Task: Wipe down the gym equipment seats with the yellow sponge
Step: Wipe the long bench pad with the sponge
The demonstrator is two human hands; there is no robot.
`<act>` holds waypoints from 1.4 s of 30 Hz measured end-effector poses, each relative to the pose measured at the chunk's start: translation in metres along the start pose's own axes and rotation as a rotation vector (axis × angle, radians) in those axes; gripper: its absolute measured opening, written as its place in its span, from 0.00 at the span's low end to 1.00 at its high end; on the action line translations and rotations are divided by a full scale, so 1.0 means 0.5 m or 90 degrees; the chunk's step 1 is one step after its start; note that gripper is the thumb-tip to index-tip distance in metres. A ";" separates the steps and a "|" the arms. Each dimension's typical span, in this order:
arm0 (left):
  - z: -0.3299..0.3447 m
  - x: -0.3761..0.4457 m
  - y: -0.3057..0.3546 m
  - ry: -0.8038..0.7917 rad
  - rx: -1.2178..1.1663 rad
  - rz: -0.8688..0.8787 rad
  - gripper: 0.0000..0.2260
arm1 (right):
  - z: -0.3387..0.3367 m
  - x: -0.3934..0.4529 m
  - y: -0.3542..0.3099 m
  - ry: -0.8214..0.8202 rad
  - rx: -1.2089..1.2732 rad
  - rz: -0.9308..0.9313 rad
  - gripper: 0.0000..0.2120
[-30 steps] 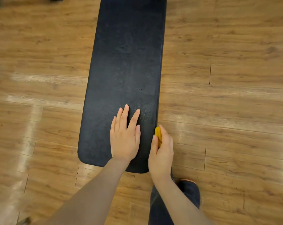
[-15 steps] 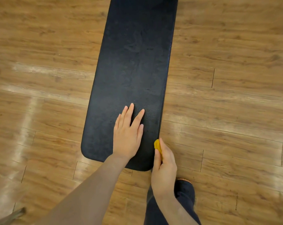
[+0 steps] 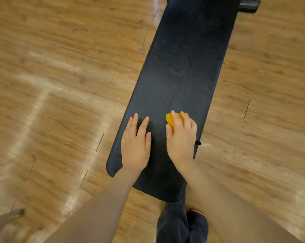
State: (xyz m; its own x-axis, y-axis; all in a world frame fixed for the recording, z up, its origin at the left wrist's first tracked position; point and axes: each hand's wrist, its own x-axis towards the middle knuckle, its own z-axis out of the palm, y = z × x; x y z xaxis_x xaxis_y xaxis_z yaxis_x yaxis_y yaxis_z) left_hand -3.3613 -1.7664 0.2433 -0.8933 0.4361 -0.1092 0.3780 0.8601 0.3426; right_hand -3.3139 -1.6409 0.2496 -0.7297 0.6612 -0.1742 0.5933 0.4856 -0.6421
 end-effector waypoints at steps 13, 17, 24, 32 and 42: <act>-0.002 0.019 0.097 -0.036 -0.133 -0.010 0.22 | -0.086 -0.035 0.088 -0.014 0.036 0.046 0.24; 0.022 0.019 0.155 -0.074 -0.168 0.033 0.24 | -0.121 -0.039 0.124 -0.019 0.036 0.065 0.26; 0.071 0.019 0.197 -0.108 -0.015 0.014 0.27 | -0.149 -0.043 0.161 -0.053 -0.035 0.027 0.28; 0.010 0.074 0.150 -0.083 -0.178 0.012 0.19 | -0.182 0.011 0.115 -0.140 -0.147 0.004 0.30; -0.149 0.283 0.144 -0.025 -0.210 -0.021 0.20 | -0.205 0.199 -0.070 -0.152 -0.214 0.008 0.33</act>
State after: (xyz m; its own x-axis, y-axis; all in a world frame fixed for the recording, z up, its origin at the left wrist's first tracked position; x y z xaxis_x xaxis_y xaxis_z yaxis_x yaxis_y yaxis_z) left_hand -3.4784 -1.6625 0.3221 -0.8912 0.4251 -0.1583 0.2445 0.7441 0.6217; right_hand -3.3723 -1.5332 0.3313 -0.7568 0.5364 -0.3736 0.6516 0.6643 -0.3662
